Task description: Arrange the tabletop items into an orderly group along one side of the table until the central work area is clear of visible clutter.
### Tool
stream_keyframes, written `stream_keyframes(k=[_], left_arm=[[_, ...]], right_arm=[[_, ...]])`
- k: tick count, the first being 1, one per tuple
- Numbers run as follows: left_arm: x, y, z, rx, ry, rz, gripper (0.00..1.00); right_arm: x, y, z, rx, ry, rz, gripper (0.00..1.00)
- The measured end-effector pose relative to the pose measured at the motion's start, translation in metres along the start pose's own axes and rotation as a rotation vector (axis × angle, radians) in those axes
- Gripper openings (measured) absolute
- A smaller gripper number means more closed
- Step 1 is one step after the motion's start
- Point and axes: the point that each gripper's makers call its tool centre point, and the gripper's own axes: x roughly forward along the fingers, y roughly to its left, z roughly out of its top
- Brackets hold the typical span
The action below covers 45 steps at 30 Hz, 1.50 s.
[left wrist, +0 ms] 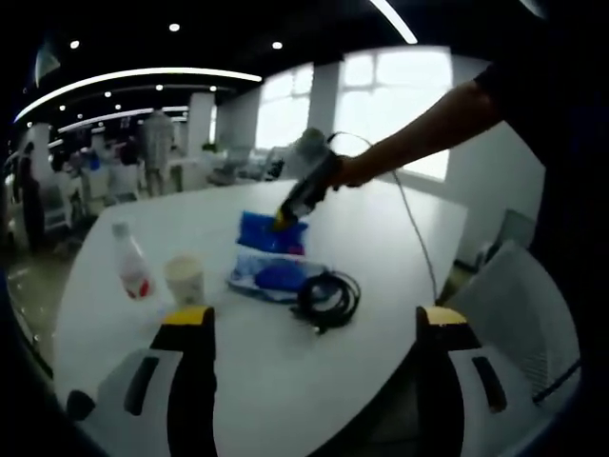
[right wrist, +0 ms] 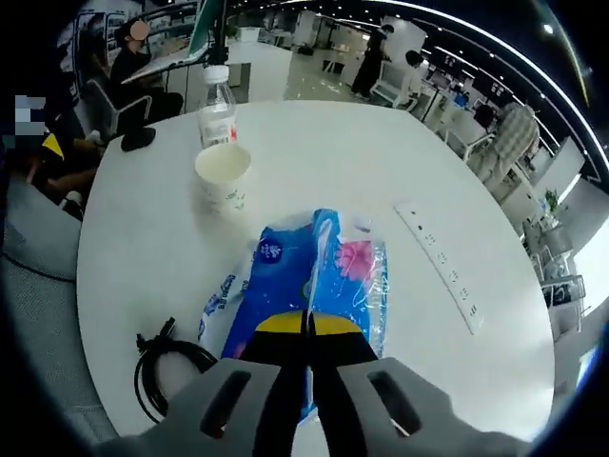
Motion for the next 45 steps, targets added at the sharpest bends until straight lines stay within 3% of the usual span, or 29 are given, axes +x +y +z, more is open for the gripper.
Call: stream_keyframes(k=[10, 26, 33, 45], left_arm=[[0.0, 0.002, -0.001, -0.003, 0.002, 0.003, 0.82], [0.0, 0.002, -0.002, -0.008, 0.009, 0.001, 0.8], [0.0, 0.002, -0.001, -0.009, 0.007, 0.002, 0.79], [0.0, 0.0, -0.003, -0.005, 0.016, -0.007, 0.78]], right_arm=[[-0.01, -0.001, -0.006, -0.111, 0.001, 0.017, 0.0], [-0.018, 0.005, -0.019, -0.387, 0.053, 0.067, 0.0], [-0.024, 0.001, -0.035, -0.535, 0.106, 0.07, 0.0], [-0.033, -0.016, -0.067, -0.617, 0.168, 0.045, 0.0]])
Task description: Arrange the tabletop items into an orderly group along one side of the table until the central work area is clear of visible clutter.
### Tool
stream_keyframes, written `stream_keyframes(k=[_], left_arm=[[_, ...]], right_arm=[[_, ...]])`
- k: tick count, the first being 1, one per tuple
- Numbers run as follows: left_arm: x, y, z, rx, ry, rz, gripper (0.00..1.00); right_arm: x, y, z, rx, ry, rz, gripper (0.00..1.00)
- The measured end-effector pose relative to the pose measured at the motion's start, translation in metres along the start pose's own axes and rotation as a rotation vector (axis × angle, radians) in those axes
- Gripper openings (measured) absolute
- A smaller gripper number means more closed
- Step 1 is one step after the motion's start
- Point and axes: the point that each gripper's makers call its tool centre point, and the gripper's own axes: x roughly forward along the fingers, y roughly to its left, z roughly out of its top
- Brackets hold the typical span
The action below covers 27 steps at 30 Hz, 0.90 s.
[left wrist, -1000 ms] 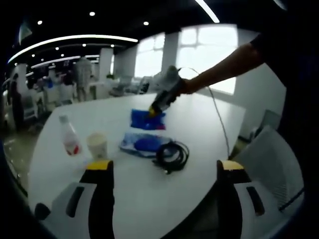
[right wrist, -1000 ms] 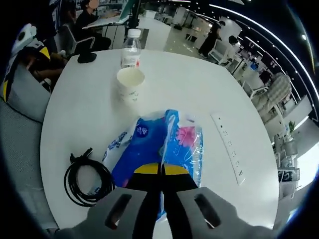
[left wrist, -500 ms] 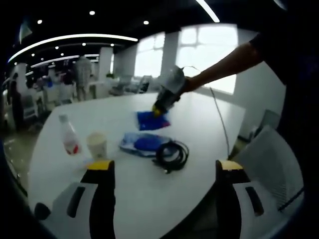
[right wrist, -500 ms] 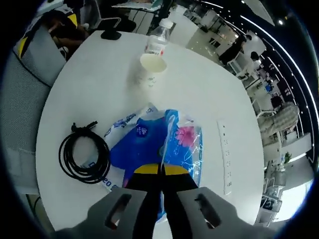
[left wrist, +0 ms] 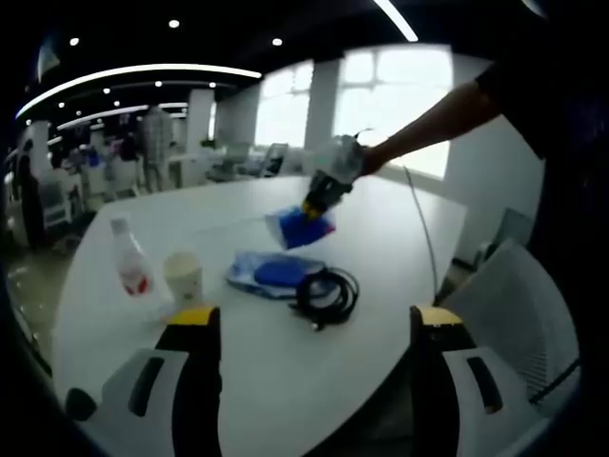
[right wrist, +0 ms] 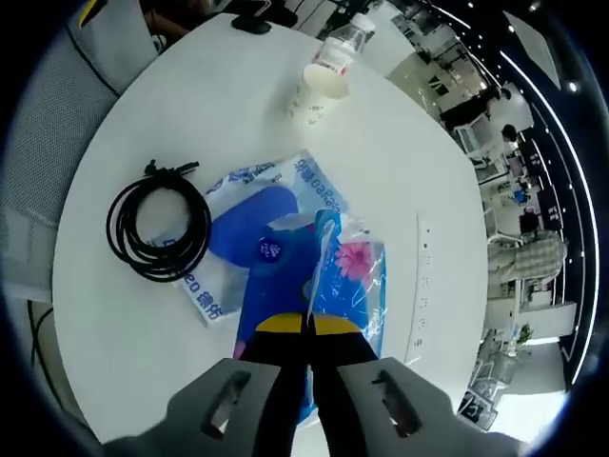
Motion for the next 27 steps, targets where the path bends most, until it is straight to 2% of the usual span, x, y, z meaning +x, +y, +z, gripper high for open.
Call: stream_keyframes(k=[9, 24, 27], left_arm=[[0.0, 0.001, 0.0, -0.001, 0.0, 0.004, 0.75], [0.0, 0.002, -0.002, -0.006, 0.011, 0.006, 0.72], [-0.002, 0.003, 0.002, -0.015, -0.007, 0.007, 0.72]], right_arm=[[0.001, 0.007, -0.032, -0.026, 0.059, 0.007, 0.0], [0.007, 0.02, -0.063, -0.064, 0.12, 0.04, 0.0], [0.011, 0.025, -0.072, -0.087, 0.143, 0.054, 0.0]])
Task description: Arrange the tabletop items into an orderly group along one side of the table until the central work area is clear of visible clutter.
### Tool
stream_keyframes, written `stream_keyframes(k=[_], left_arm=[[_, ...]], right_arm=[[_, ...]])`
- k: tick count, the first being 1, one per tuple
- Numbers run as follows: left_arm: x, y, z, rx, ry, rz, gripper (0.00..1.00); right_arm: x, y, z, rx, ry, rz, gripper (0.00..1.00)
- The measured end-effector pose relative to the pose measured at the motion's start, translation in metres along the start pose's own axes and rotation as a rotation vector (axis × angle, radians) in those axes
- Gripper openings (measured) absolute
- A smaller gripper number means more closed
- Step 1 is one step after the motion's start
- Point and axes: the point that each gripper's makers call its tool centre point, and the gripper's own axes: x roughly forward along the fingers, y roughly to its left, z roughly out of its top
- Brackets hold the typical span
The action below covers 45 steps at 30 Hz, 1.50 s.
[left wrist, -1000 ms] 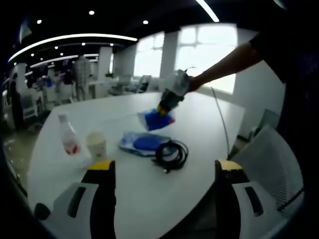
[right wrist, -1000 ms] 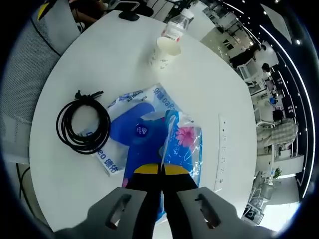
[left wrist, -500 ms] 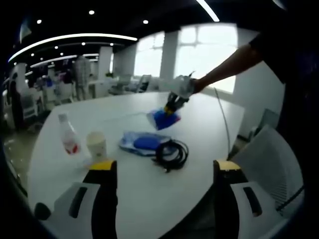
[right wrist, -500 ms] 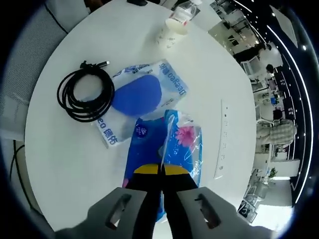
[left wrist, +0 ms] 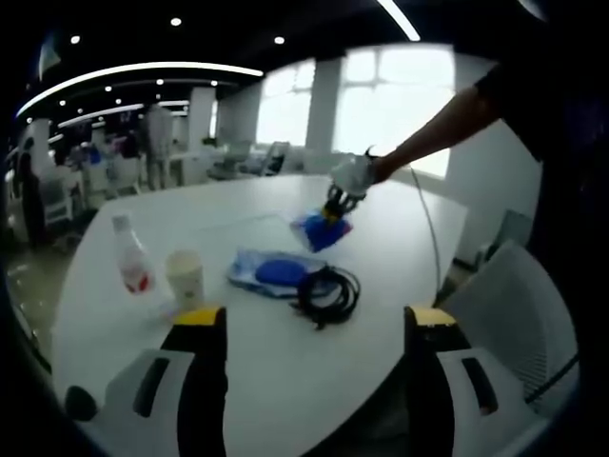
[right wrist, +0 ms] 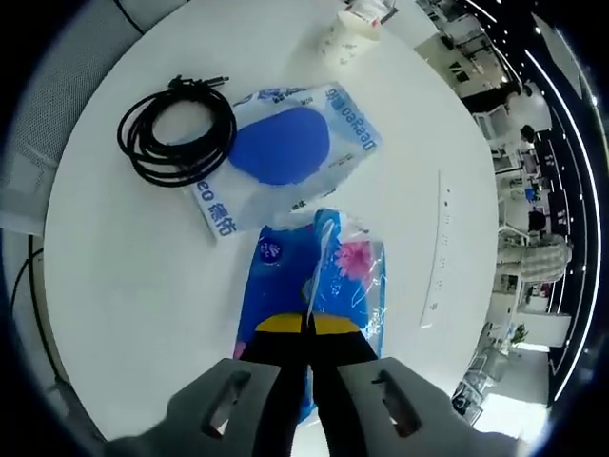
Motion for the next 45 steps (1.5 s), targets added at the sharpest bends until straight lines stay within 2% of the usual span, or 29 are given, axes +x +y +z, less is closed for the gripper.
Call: stream_keyframes(k=[4, 10, 21, 24, 29, 35, 45], left_arm=[[-0.001, 0.002, 0.004, -0.024, -0.022, 0.007, 0.75], [-0.001, 0.006, 0.005, -0.026, -0.028, 0.025, 0.78], [0.0, 0.008, 0.0, -0.022, 0.002, 0.038, 0.77], [0.001, 0.009, 0.0, -0.023, 0.005, 0.042, 0.77], [0.0, 0.01, 0.001, -0.025, 0.001, 0.047, 0.77], [0.0, 0.011, 0.003, -0.034, -0.01, 0.051, 0.77], [-0.001, 0.008, 0.007, -0.032, -0.027, 0.038, 0.77]], right_arm=[[0.006, 0.003, -0.01, 0.022, 0.022, 0.006, 0.0], [0.018, 0.012, -0.014, 0.061, 0.019, 0.017, 0.0], [0.032, 0.015, -0.022, -0.027, 0.043, 0.029, 0.0], [0.033, 0.014, -0.023, -0.008, 0.041, 0.031, 0.0], [0.035, 0.016, -0.023, -0.025, 0.049, 0.027, 0.0], [0.033, 0.012, -0.022, -0.027, 0.05, 0.0, 0.08], [0.016, 0.008, -0.017, 0.06, 0.057, -0.07, 0.18]])
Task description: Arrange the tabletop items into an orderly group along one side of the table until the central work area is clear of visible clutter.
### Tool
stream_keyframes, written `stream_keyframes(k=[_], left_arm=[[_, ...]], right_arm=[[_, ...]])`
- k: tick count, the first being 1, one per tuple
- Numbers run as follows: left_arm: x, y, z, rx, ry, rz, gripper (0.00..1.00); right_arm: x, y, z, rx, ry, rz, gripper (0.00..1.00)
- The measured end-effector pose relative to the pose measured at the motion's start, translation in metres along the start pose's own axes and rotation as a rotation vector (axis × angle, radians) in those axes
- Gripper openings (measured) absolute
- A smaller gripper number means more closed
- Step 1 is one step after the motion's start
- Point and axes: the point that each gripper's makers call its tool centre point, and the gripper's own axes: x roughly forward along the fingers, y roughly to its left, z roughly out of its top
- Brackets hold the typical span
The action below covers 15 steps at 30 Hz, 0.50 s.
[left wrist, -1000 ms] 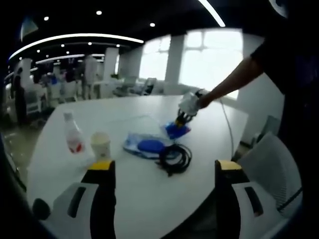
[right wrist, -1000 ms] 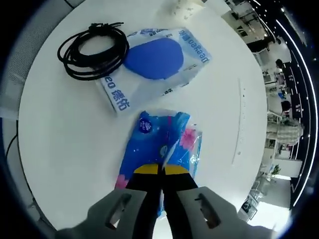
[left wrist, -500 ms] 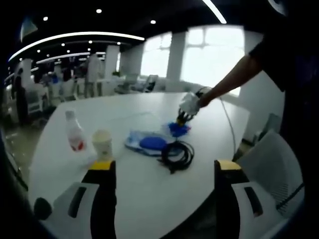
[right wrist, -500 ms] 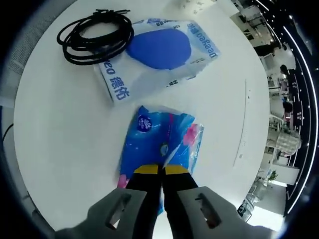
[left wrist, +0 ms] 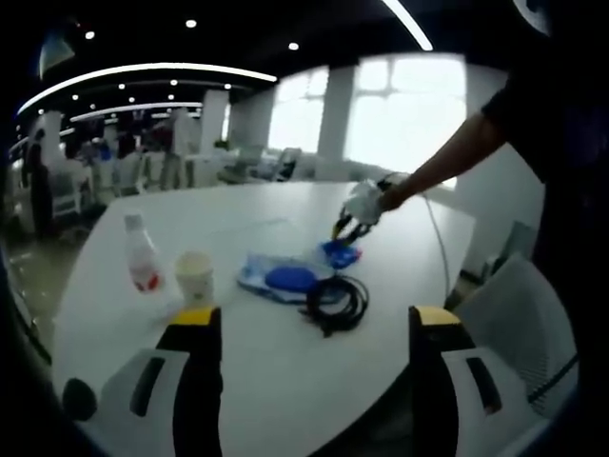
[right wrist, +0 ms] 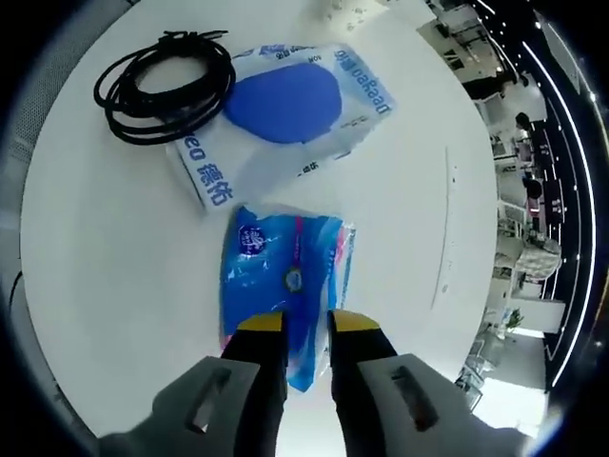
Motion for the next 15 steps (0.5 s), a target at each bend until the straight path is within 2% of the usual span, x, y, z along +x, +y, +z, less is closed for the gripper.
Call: stream_keyframes(k=[4, 8, 15], left_arm=[[0.0, -0.002, 0.0, 0.001, -0.003, -0.009, 0.77], [-0.001, -0.003, 0.0, 0.014, -0.003, -0.011, 0.77], [-0.001, -0.006, 0.002, 0.015, -0.014, -0.025, 0.79]], right_arm=[[-0.007, -0.001, 0.001, 0.07, -0.003, -0.031, 0.23], [-0.018, -0.002, 0.003, 0.1, -0.015, -0.068, 0.24], [-0.038, -0.007, 0.01, 0.307, -0.066, -0.139, 0.35]])
